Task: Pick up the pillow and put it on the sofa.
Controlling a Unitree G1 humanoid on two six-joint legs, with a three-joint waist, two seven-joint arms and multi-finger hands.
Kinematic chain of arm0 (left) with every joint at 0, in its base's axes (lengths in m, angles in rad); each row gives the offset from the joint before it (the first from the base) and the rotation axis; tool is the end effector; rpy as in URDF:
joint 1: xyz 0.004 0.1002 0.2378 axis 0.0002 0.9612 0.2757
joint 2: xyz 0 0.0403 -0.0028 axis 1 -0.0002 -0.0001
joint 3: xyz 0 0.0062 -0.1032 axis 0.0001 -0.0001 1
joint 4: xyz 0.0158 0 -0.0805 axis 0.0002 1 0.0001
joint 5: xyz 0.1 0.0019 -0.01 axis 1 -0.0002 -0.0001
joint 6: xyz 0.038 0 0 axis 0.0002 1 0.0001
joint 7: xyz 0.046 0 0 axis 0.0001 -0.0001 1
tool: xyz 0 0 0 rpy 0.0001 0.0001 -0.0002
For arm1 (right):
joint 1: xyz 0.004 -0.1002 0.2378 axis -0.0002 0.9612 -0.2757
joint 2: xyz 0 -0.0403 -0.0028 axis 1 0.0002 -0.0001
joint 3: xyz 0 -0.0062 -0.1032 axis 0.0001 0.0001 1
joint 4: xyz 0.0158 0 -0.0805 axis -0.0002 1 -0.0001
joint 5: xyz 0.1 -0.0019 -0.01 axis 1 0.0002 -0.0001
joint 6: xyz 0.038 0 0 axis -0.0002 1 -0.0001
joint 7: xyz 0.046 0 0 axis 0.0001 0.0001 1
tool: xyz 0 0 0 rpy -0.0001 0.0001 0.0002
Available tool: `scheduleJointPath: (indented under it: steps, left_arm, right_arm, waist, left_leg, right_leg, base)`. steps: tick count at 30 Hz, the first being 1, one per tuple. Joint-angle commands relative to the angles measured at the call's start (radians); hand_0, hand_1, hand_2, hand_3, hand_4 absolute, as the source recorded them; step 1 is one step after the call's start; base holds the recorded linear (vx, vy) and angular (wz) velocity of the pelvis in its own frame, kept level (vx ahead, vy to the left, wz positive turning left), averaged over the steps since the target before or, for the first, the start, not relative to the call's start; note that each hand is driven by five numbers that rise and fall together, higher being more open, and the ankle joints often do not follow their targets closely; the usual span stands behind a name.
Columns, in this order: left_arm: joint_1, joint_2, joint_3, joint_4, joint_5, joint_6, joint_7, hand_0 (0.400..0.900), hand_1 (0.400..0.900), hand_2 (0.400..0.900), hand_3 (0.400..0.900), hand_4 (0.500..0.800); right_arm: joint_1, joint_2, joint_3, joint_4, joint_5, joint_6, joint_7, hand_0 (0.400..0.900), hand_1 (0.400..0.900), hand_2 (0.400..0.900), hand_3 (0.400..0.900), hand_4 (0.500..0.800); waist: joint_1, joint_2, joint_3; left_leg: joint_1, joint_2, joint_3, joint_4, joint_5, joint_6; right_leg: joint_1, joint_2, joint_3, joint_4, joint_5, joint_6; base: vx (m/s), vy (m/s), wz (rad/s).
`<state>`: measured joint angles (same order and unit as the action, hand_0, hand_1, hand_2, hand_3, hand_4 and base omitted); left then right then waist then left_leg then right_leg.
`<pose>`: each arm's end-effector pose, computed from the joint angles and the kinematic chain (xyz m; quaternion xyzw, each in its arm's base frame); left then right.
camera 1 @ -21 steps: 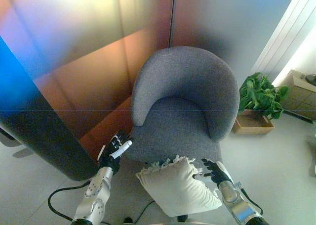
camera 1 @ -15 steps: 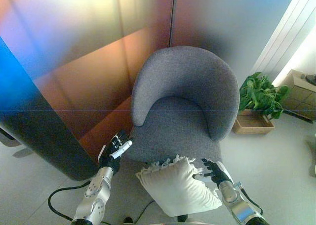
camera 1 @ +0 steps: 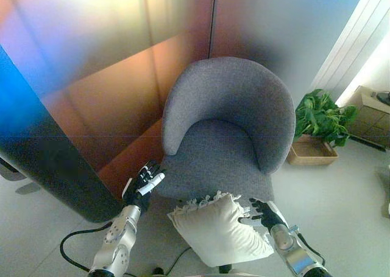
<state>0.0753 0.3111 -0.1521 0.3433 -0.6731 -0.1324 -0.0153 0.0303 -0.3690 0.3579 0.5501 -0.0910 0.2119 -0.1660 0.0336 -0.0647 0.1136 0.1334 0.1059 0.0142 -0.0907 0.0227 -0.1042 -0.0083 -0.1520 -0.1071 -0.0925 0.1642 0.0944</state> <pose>0.1692 0.2051 -0.0212 -0.1641 0.1534 0.0338 0.9738 0.1467 -0.2040 -0.0627 -0.3044 0.3731 0.0320 0.8759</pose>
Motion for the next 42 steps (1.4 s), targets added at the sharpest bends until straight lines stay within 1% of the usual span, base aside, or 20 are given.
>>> scheduleJointPath:
  steps: [1,7,13,16,19,23,28,32,35,39,42]
  left_arm:
    - [-0.081,0.002,0.046,-0.06,0.0,-0.103,-0.035,0.9,0.9,0.9,0.9,0.8]
    - [-0.07,0.01,0.053,-0.063,0.008,-0.092,-0.026,0.9,0.9,0.9,0.9,0.8]
    - [-0.075,0.016,0.031,-0.057,0.001,-0.097,-0.018,0.9,0.9,0.9,0.9,0.8]
    - [-0.113,0.019,0.008,-0.058,-0.005,-0.103,-0.007,0.9,0.9,0.9,0.9,0.8]
    - [-0.167,0.027,-0.012,-0.064,-0.012,-0.11,0.013,0.9,0.9,0.9,0.9,0.8]
    - [-0.231,0.036,-0.026,-0.068,-0.029,-0.127,0.027,0.9,0.9,0.9,0.9,0.8]
    - [-0.287,0.041,-0.044,-0.076,-0.041,-0.154,0.04,0.9,0.9,0.9,0.9,0.8]
    - [-0.341,0.044,-0.059,-0.072,-0.05,-0.177,0.045,0.9,0.9,0.9,0.9,0.8]
    - [-0.378,0.05,-0.073,-0.07,-0.057,-0.18,0.052,0.9,0.9,0.9,0.9,0.8]
    - [-0.406,0.064,-0.08,-0.07,-0.062,-0.188,0.047,0.9,0.9,0.9,0.9,0.8]
    - [-0.43,0.078,-0.085,-0.071,-0.069,-0.204,0.044,0.9,0.9,0.9,0.9,0.8]
  right_arm:
    - [-0.101,-0.041,-0.013,0.022,-0.036,-0.03,-0.023,0.9,0.9,0.9,0.9,0.8]
    - [-0.105,-0.04,-0.014,0.065,-0.047,-0.023,-0.032,0.9,0.9,0.9,0.9,0.8]
    - [-0.15,-0.035,0.007,0.179,-0.03,-0.047,-0.059,0.9,0.9,0.9,0.9,0.8]
    - [-0.204,-0.036,0.031,0.25,0.0,-0.061,-0.091,0.9,0.9,0.9,0.9,0.8]
    - [-0.286,-0.035,0.054,0.312,0.044,-0.062,-0.112,0.9,0.9,0.9,0.9,0.8]
    - [-0.401,-0.04,0.071,0.4,0.076,-0.061,-0.112,0.9,0.9,0.9,0.9,0.8]
    - [-0.494,-0.053,0.088,0.476,0.102,-0.065,-0.117,0.9,0.9,0.9,0.9,0.8]
    - [-0.576,-0.064,0.099,0.513,0.125,-0.042,-0.124,0.9,0.9,0.9,0.9,0.8]
    - [-0.64,-0.067,0.106,0.542,0.131,-0.014,-0.115,0.9,0.9,0.9,0.9,0.8]
    - [-0.69,-0.087,0.111,0.568,0.124,-0.002,-0.096,0.9,0.9,0.9,0.9,0.8]
    - [-0.734,-0.105,0.113,0.594,0.129,0.004,-0.088,0.9,0.9,0.9,0.9,0.8]
  waist:
    - [0.017,0.01,-0.015]
    - [0.022,0.012,-0.007]
    - [0.041,0.023,0.026]
    - [0.054,0.032,0.061]
    - [0.065,0.041,0.113]
    - [0.071,0.05,0.17]
    - [0.077,0.061,0.226]
    - [0.08,0.068,0.27]
    - [0.083,0.071,0.296]
    - [0.087,0.071,0.323]
    - [0.089,0.068,0.348]
  left_leg:
    - [-0.018,0.012,-0.043,0.003,-0.007,-0.002]
    - [-0.015,0.013,-0.047,0.003,-0.008,-0.001]
    - [-0.02,0.011,-0.055,0.024,-0.024,0.002]
    - [-0.05,0.007,-0.065,0.042,-0.024,0.003]
    - [-0.082,0.0,-0.078,0.05,-0.019,0.003]
    - [-0.122,-0.007,-0.089,0.059,-0.014,0.002]
    - [-0.169,-0.015,-0.097,0.082,-0.012,0.003]
    - [-0.208,-0.024,-0.102,0.094,-0.008,0.003]
    - [-0.238,-0.029,-0.104,0.107,-0.006,0.003]
    - [-0.27,-0.035,-0.104,0.12,-0.003,0.004]
    - [-0.291,-0.035,-0.096,0.129,-0.001,0.002]
  right_leg:
    - [0.121,-0.069,-0.014,0.017,-0.075,0.106]
    - [0.118,-0.07,-0.008,0.023,-0.078,0.105]
    - [0.109,-0.072,-0.001,0.029,-0.083,0.103]
    - [0.08,-0.077,0.005,0.046,-0.083,0.103]
    - [0.05,-0.08,0.011,0.053,-0.077,0.103]
    - [0.013,-0.085,0.018,0.057,-0.069,0.105]
    - [-0.024,-0.086,0.03,0.058,-0.061,0.105]
    - [-0.053,-0.087,0.036,0.052,-0.05,0.105]
    - [-0.076,-0.086,0.038,0.051,-0.044,0.103]
    - [-0.097,-0.084,0.038,0.047,-0.034,0.102]
    - [-0.115,-0.082,0.036,0.044,-0.023,0.102]
  base:
    - [0.05,0.002,0.03]
    - [0.06,0.01,0.03]
    - [0.04,0.004,0.0]
    - [-0.07,-0.005,0.06]
    - [-0.17,-0.013,0.05]
    - [-0.14,-0.003,0.03]
    - [-0.11,-0.009,0.02]
    - [-0.13,-0.013,-0.01]
    - [-0.12,-0.013,-0.03]
    - [-0.09,-0.023,-0.03]
    - [-0.08,-0.024,-0.03]
